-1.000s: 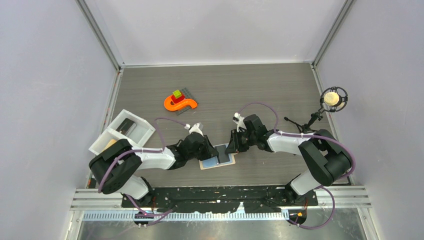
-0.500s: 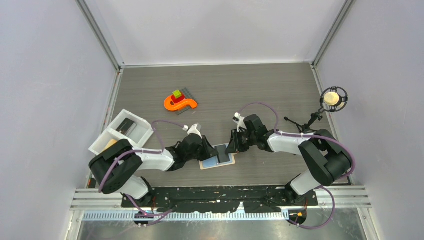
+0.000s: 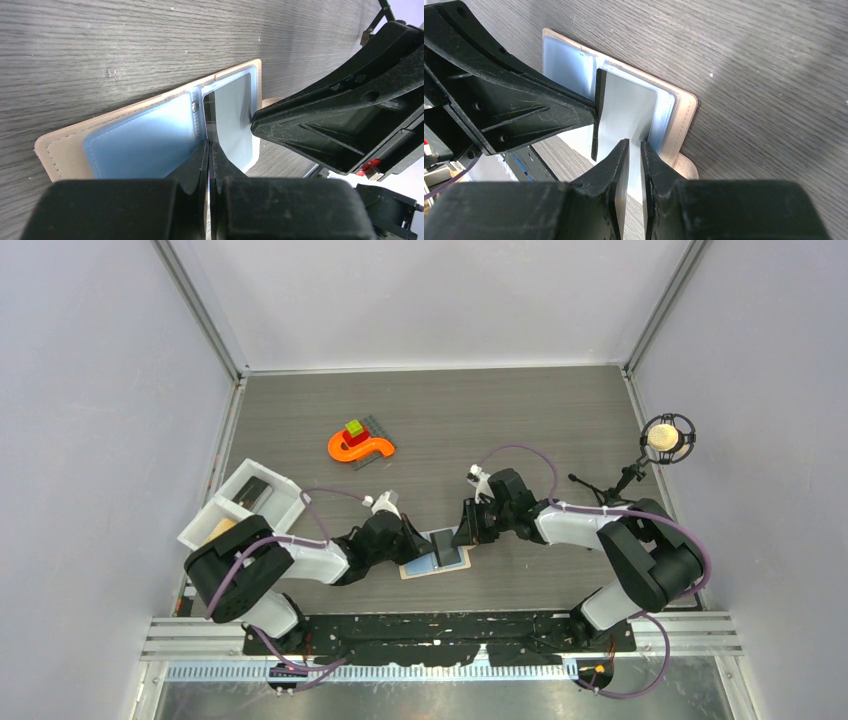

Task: Take the credit cards out of the card holder
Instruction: Remove the credit card from the card holder.

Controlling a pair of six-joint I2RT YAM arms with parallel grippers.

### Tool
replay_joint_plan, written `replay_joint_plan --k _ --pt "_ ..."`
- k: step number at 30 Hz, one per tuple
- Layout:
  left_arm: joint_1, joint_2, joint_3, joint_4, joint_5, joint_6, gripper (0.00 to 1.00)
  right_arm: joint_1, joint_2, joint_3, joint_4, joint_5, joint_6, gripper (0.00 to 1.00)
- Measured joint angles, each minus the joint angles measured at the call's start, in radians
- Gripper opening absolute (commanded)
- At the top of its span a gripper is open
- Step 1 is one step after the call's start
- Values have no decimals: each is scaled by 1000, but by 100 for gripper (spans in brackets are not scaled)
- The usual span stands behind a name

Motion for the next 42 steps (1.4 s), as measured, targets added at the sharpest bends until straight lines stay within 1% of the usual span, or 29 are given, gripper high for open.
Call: replay_joint_plan --k 10,20,25,35,40,41,42 --pt "0 -11 -45 73 -1 -46 0 -6 0 0 -1 2 2 22" --pt "0 -42 -48 67 -5 -51 0 -19 0 0 -4 2 2 22" --pt "0 -77 -48 23 -14 -50 0 -27 0 0 -5 2 1 21" --pt "0 -217 -52 -127 -73 -21 0 -31 0 1 -13 7 -7 22" --pt "0 -290 -52 -209 -103 6 0 -32 -14 8 -54 27 -31 25" --pt "0 -300 -52 -225 -108 13 1 -32 -20 8 -66 30 -35 25" --pt "0 -306 -50 -246 -111 21 5 -32 -29 8 -80 40 -40 25"
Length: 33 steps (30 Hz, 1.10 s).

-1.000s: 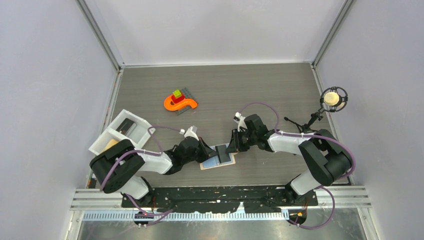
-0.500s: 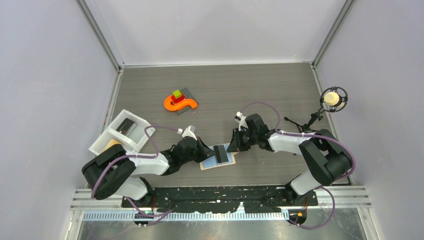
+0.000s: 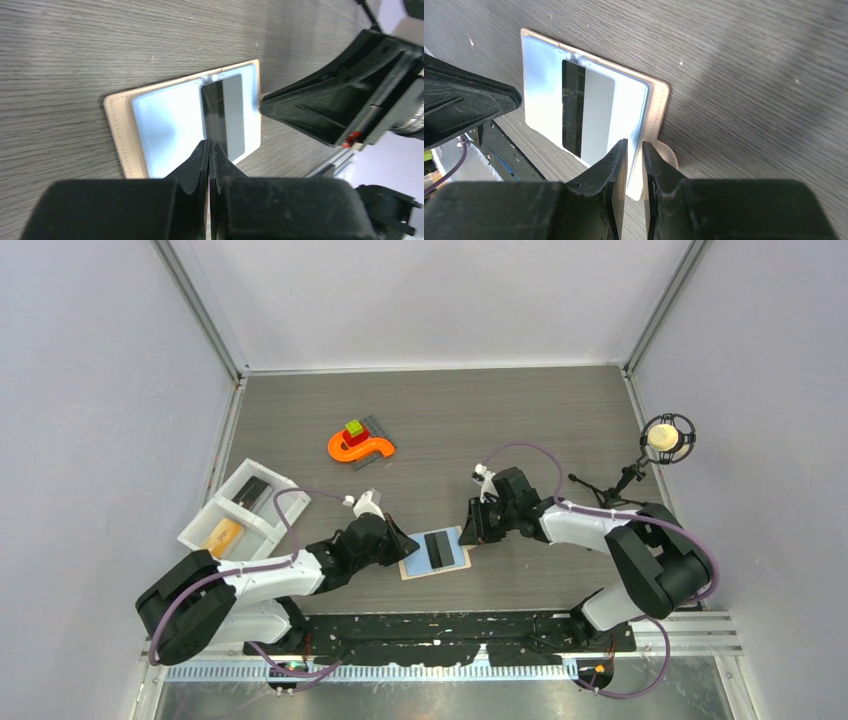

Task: Take the credit cards out of the card holder
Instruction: Remove the credit card from the card holder.

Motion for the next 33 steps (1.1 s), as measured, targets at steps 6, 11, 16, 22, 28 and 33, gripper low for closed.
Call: replay_joint_plan --k 6,11,16,22,28,33 --pt "0 22 20 -38 13 36 27 0 -43 0 -39 18 -12 25" --pt "0 104 64 -20 50 49 29 1 -43 2 -32 2 2 26" --pt "0 144 69 5 67 51 31 12 -41 6 -10 -13 27 28" --pt "0 161 69 25 74 53 32 36 -12 24 19 -18 49 30" --pt "0 166 69 44 78 53 33 60 47 31 47 -22 69 31" --pt "0 182 68 64 85 50 34 64 66 32 84 -28 84 31"
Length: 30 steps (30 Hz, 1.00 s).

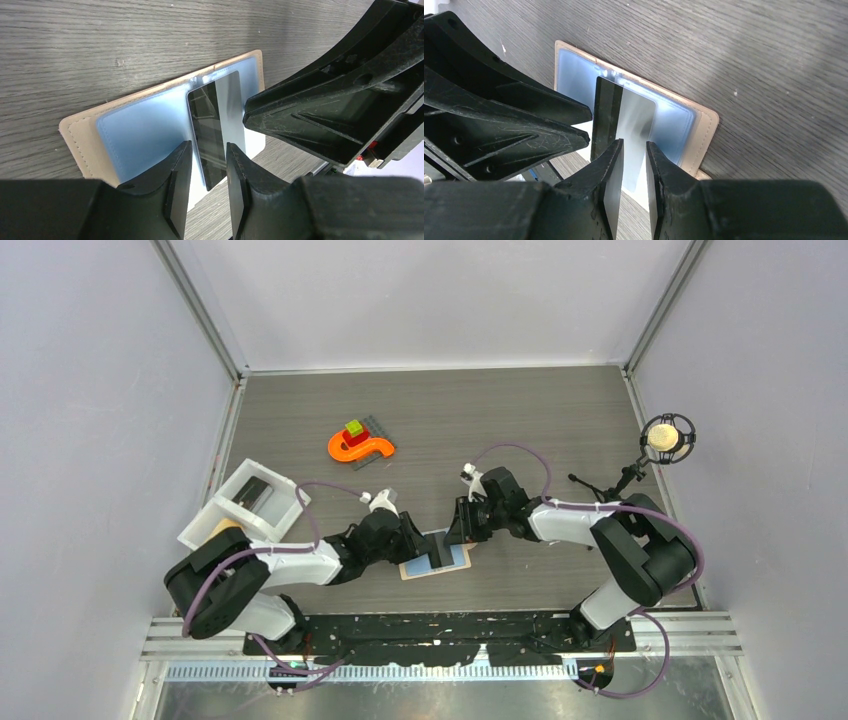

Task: Take the credit cards out of the card holder
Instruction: Remove the credit card from the card holder.

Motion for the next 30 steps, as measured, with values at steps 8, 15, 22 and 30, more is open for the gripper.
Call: replay_joint_plan --k 8,15,22,30 --pt "0 18 -2 33 12 -8 35 5 6 -8 31 2 12 31" --pt "0 37 -26 100 18 -39 34 5 6 -19 55 1 16 31" --pt "0 73 -67 222 26 -95 32 4 6 -34 82 0 30 31" --pt "0 73 -73 261 26 -116 19 4 6 -53 123 -5 42 31"
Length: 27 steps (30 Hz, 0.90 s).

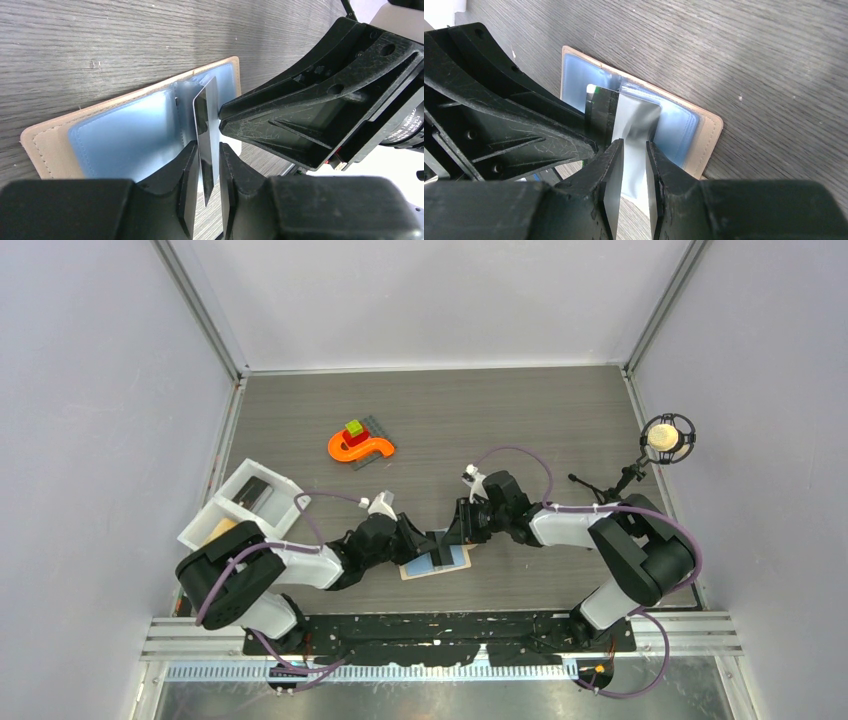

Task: Take the credit cards out of the card holder
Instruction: Remove the credit card from the card holder.

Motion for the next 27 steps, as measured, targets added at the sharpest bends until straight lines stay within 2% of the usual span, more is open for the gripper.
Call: replay_joint_plan --k 4,11,15,22,27 --pt "0 0 -2 -2 -1 -6 0 0 0 -2 3 -1 0 30" --pt "0 -56 -9 -61 -21 -18 0 0 -1 -2 1 1 -2 30" --pt "0 -156 -11 -174 -58 -11 0 1 -12 9 -31 13 -19 31" --pt "0 -321 0 -384 -134 36 0 3 -82 73 -225 93 -111 34" --pt "0 -405 77 -562 -165 109 0 3 -171 131 -296 117 -187 40"
